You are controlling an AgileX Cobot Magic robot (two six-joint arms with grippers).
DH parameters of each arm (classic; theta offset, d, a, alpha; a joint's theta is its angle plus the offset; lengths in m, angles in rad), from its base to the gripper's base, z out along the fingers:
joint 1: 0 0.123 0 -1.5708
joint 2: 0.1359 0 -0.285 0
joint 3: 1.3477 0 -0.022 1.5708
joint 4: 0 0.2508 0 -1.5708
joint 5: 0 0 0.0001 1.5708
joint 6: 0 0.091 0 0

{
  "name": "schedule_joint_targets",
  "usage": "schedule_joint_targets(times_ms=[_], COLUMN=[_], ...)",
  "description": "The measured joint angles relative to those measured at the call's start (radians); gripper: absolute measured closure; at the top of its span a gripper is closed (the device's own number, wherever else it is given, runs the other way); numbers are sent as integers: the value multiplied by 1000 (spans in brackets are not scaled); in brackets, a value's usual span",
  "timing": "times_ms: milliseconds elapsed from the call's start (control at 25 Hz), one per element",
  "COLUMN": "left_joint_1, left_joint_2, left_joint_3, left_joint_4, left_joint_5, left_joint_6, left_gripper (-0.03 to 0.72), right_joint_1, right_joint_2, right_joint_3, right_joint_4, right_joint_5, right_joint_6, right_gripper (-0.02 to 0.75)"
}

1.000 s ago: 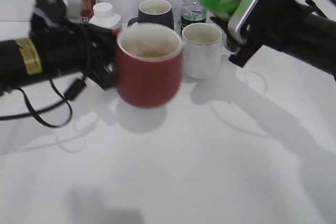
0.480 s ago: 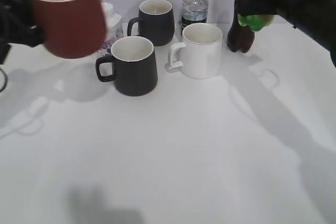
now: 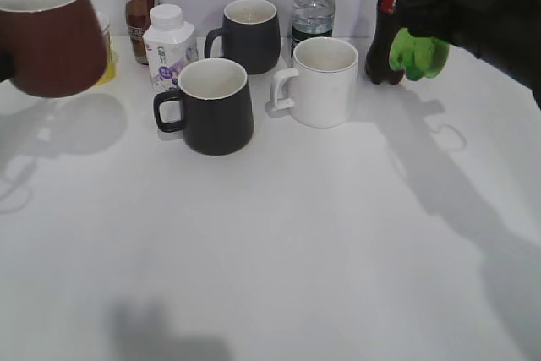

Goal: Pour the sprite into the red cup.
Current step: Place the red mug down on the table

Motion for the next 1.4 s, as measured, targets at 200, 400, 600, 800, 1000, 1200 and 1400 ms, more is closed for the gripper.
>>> schedule_joint_targets(times_ms=[200, 400, 600, 800, 1000, 1200, 1400], left_joint_1=[32, 34, 34, 34, 34, 34, 33], left_joint_2=[117, 274, 395, 475, 532, 581, 602], left_joint_3=[0, 0, -15, -41, -79, -123, -130], left_joint_4=[-49, -86, -125, -130, -132, -118, -100], left_joint_5=[-60, -250, -325, -378, -407, -416, -428], left_joint_6=[30, 83, 148, 198, 210, 216, 218], left_gripper=[630, 630, 630, 630, 630, 630, 630], right_joint_1=[0, 0, 0, 0, 0, 0, 0], right_joint_2=[0, 2, 26, 49, 52, 55, 55], right_joint_3=[50, 76, 76, 76, 76, 76, 76], right_joint_4=[51, 101, 106, 107, 108, 108, 108], right_joint_5=[4, 4, -24, -25, -42, -42, -43], right_joint_6=[-43, -101, -114, -116, -117, -117, -118], right_gripper=[311, 311, 311, 311, 311, 311, 311])
